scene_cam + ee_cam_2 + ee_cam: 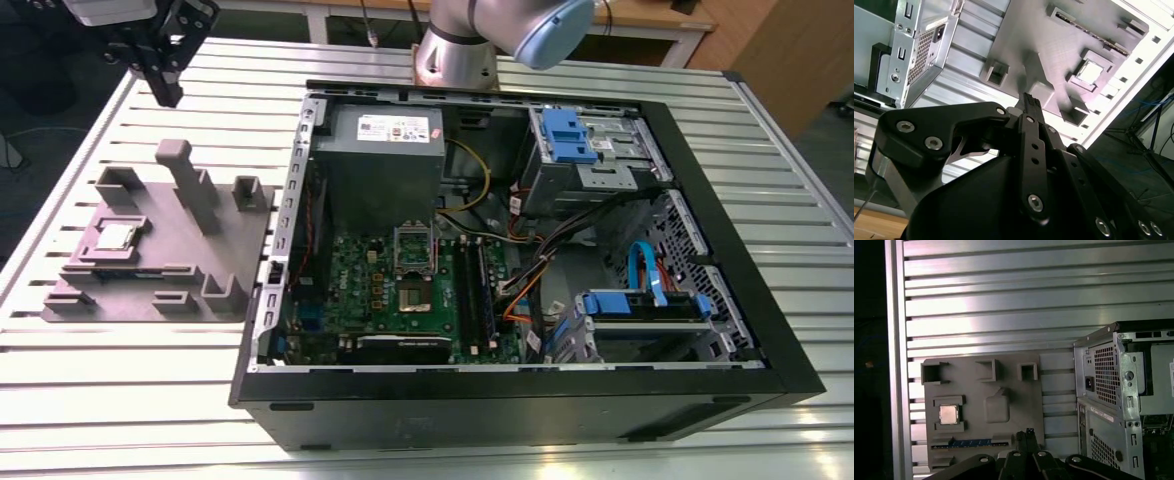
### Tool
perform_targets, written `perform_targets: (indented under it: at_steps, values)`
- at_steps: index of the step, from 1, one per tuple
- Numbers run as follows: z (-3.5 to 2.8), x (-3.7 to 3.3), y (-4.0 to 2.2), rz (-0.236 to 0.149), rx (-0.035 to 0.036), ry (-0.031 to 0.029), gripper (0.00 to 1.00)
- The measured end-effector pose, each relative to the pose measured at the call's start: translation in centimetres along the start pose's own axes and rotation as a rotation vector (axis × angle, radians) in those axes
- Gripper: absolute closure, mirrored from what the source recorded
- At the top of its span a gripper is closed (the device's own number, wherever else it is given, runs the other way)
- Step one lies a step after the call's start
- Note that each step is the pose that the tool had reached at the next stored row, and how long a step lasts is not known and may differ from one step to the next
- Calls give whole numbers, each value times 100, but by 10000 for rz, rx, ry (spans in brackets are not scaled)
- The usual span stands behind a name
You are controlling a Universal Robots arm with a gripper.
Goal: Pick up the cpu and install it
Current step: 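Reach for the cpu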
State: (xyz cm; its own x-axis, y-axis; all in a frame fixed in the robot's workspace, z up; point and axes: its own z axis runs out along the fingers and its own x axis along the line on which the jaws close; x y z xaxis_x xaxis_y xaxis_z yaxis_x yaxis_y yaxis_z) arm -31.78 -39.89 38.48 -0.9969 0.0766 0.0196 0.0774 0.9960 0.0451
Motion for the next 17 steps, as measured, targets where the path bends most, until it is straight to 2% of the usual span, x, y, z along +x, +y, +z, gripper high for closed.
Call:
perform_targets:
  at_steps: [4,10,11,12,17]
  values:
    - [7,46,-4,2,3,35,90]
    - [11,66,-6,3,4,56,90]
    - [14,90,-7,3,4,63,90]
    - [27,124,-11,6,9,121,90]
    - [29,134,-12,7,9,127,90]
